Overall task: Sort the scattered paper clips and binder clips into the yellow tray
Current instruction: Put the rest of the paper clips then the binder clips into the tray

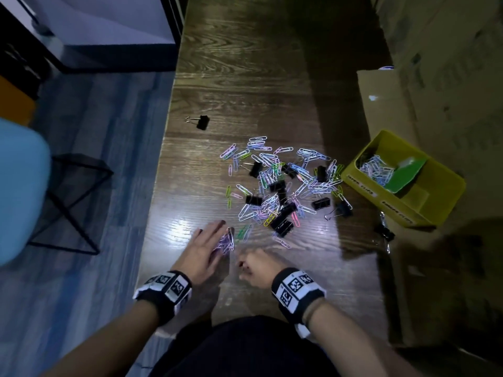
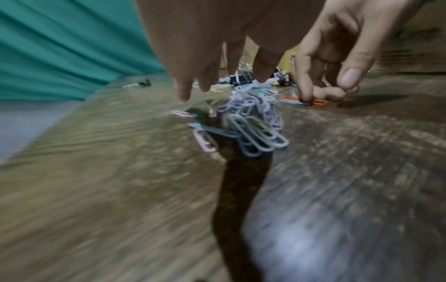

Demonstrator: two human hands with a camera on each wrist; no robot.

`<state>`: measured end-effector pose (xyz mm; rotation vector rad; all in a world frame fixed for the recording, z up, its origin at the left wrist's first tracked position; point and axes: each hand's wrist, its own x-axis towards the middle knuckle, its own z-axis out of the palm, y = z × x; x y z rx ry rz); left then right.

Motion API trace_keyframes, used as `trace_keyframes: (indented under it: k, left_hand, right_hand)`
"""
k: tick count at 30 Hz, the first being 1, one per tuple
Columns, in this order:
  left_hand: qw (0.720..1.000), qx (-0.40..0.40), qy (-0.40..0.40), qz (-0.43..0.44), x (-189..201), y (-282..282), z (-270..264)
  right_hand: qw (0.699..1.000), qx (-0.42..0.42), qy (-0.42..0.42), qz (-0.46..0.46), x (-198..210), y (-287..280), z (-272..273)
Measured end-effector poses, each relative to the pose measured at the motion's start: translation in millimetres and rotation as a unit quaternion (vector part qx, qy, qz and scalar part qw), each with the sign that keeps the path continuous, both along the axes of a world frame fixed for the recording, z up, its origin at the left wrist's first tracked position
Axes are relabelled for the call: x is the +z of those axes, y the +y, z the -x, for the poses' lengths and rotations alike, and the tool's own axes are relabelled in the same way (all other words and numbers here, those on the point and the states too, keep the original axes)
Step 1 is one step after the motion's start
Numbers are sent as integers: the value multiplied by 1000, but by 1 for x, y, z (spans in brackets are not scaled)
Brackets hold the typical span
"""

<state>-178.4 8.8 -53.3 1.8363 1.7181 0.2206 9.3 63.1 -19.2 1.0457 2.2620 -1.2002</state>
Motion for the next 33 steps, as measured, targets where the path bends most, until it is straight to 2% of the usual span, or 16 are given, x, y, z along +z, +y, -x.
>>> trace_keyframes:
  k: [2,5,7,9,12,14,17,19,23,30,33]
  left_hand:
    - [995,73,53,-31,8,-7,18]
    - [978,140,126,86,19,-17,30]
    - [969,164,117,145,20,-21,21]
    - [972,174,80,135,19,-20,4]
    - [983,144,25,110,16,-13,-21]
    - [987,125,14,103,17,-6,-27]
    - [986,123,38,109,23,-5,-17]
    - [981,129,44,137,24,-14,-8]
    - [979,67,86,171,18,-26,-12]
    - [993,37,31,110,19,-7,-15]
    - [995,24,12,93,23,-1,-14]
  right_hand:
    - [998,-28,-3,-56,1,-4,3]
    - [988,-91,-27,-124,-2,-6,7]
    - [984,-105,-50,-133,-4,-8,14]
    - [982,-95,-61,-150,-5,-10,21]
    - [981,-79,-44,-169,-3,-13,27]
    - [979,-97,-32,-178,-2,-13,27]
    - [976,-130,-30,-171,-5,-14,26]
    - [980,-120,-42,-154,-5,-15,28]
    - [982,-99,-68,-147,-6,-20,35]
    - [972,-172,-31,-161,-10,-25,43]
    - [971,-198,-2,-134,-10,-21,40]
